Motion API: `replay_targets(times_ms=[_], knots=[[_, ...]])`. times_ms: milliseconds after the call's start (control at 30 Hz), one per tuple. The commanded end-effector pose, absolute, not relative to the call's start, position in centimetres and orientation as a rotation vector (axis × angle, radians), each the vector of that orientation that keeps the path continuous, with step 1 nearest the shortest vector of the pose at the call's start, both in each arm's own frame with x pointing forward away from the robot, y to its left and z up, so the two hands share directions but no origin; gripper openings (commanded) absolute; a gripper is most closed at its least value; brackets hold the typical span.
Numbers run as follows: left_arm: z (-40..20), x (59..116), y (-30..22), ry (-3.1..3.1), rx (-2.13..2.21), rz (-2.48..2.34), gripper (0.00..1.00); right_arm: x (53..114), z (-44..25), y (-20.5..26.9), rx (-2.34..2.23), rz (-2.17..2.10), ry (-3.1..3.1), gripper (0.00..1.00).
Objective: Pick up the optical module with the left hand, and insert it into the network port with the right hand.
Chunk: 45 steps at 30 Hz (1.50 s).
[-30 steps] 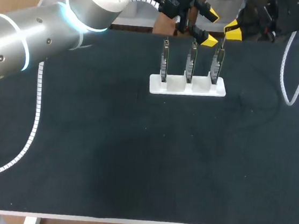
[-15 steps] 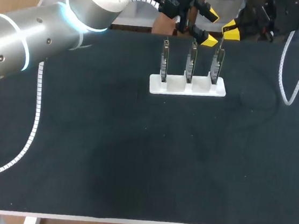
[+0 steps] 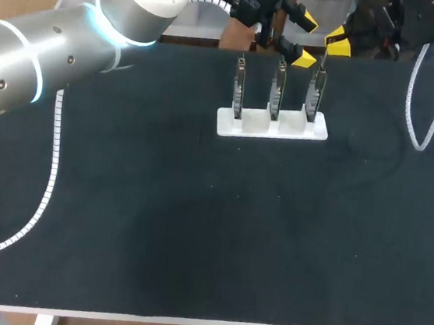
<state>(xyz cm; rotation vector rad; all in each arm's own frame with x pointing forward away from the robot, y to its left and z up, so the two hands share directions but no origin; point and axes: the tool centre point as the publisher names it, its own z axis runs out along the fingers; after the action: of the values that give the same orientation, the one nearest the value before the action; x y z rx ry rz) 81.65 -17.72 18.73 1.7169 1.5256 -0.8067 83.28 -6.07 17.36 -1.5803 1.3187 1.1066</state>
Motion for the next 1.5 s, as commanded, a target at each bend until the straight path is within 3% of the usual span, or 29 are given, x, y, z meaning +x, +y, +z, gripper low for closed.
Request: replay_targets(times_ms=[33, 1500], knots=[[18.8, 81.9, -17.8, 1.525, 1.724, -0.808, 1.0, 84.2, 17.0, -6.2, -1.722, 1.284, 1.239, 0.0], [18.8, 81.9, -17.8, 1.525, 1.724, -0.808, 1.0, 84.0, 15.1, -5.6, -1.711, 1.33, 1.255, 0.0]])
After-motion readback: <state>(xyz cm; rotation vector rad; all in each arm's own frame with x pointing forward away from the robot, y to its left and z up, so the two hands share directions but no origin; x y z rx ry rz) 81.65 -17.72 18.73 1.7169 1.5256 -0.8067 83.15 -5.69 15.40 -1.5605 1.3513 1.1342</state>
